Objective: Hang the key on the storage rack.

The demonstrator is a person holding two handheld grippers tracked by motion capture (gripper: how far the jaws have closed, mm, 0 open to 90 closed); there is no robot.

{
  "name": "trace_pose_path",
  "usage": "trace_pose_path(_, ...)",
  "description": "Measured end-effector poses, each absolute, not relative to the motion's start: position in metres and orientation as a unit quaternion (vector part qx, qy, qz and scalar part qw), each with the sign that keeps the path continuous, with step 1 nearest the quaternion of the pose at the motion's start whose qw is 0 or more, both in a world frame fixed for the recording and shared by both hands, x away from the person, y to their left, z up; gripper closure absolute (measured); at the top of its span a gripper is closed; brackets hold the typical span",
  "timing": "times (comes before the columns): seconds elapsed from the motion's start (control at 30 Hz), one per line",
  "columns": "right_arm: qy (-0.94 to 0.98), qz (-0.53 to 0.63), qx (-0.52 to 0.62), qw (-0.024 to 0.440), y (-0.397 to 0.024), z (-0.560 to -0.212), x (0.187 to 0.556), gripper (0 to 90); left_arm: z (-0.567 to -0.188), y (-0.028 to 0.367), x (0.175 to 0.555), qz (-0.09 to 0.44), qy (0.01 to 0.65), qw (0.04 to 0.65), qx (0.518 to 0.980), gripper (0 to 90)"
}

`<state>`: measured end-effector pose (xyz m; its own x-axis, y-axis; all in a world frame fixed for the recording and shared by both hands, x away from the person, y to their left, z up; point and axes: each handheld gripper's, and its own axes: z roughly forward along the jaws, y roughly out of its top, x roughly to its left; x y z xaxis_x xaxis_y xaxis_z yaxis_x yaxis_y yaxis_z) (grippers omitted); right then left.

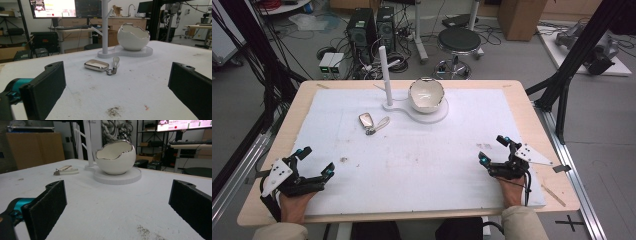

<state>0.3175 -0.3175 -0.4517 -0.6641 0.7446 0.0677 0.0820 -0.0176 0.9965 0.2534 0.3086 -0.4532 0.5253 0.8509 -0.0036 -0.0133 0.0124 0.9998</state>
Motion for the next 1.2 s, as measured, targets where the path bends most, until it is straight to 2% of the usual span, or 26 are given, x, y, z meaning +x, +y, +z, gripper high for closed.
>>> trace_pose_path(0.63,0.652,0.639,0.318,0.258,-0.317,-0.452,0.317,0.5,-0.447,0.311,0.258,0.333,0.349,0.616,0.623,1.7)
trace_pose_path(0.87,0.653,0.637,0.316,0.261,-0.317,-0.452,0.317,0.5,-0.401,0.305,0.272,0.331,0.317,0.595,0.660,1.7)
trace_pose_path(1.2,0.650,0.639,0.317,0.261,-0.317,-0.452,0.317,0.5,-0.327,0.290,0.313,0.305,0.298,0.552,0.717,1.7)
